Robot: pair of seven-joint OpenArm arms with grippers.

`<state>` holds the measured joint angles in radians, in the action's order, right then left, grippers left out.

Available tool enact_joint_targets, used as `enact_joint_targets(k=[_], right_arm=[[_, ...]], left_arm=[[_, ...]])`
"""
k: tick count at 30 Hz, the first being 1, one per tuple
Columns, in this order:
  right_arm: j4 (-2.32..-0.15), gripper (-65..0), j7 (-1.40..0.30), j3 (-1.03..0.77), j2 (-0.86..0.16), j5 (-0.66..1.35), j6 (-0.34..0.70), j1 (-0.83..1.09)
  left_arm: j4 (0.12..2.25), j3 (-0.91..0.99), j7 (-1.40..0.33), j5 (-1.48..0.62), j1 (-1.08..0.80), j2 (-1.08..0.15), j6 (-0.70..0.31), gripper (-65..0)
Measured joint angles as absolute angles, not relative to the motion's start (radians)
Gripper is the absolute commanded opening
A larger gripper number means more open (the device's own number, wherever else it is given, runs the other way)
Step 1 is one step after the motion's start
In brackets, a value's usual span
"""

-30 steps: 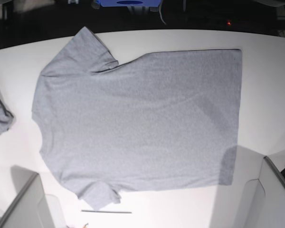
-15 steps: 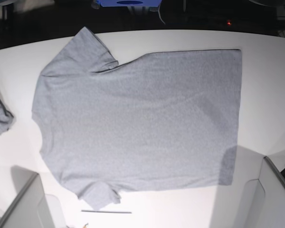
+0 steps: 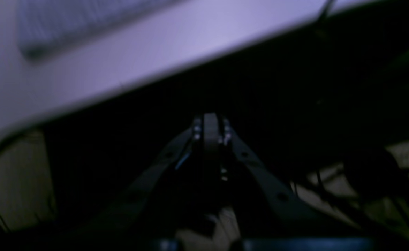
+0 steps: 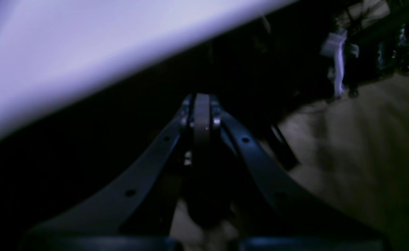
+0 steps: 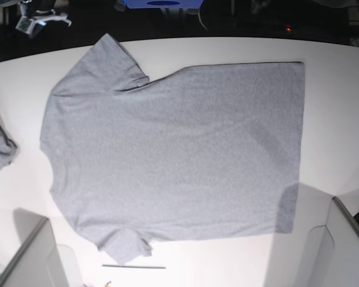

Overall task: Fold the T-shirt properly
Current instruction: 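Move both grippers down to the shirt's shoulder corners by the collar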

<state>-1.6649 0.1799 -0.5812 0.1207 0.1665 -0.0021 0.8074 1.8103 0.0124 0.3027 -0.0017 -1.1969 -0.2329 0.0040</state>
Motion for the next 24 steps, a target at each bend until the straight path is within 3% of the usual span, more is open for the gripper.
enact_joint_targets(k=[5,12,16,18,19,22,24], right_arm=[[-1.848,-65.0,0.070,-0.579,0.117,0.333,-0.017,0.791],[-1.968,-65.0,-0.307,-0.584,0.113,0.519,-0.004,0.645],[-1.968,-65.0,-0.403,-0.603,0.096,0.640,-0.005,0.601],[-1.968,-65.0,-0.461,-0.602,0.078,0.710,-0.008,0.597],[-1.968,-62.3,-0.474,-0.599,0.066,0.744,-0.008,0.597],[-1.967,-36.8,-0.556,-0.596,0.019,0.854,-0.007,0.593],[-1.966,-25.1,-0.580,-0.598,0.013,0.921,-0.011,0.594]], left_arm=[[1.850,0.028,0.297,-0.001,-1.150,-0.224,0.007,-65.0],[1.909,0.078,0.301,-0.019,-1.150,-0.224,0.003,-65.0],[1.905,0.131,0.296,-0.245,-1.109,-0.221,0.002,-64.3],[1.905,0.181,0.295,-0.378,-1.100,-0.222,0.002,-59.1],[1.903,0.203,0.297,-0.431,-1.100,-0.223,0.002,-57.4],[1.900,0.260,0.292,-0.483,-1.094,-0.223,0.009,-51.8],[1.900,0.286,0.292,-0.489,-1.084,-0.221,0.007,-46.1]])
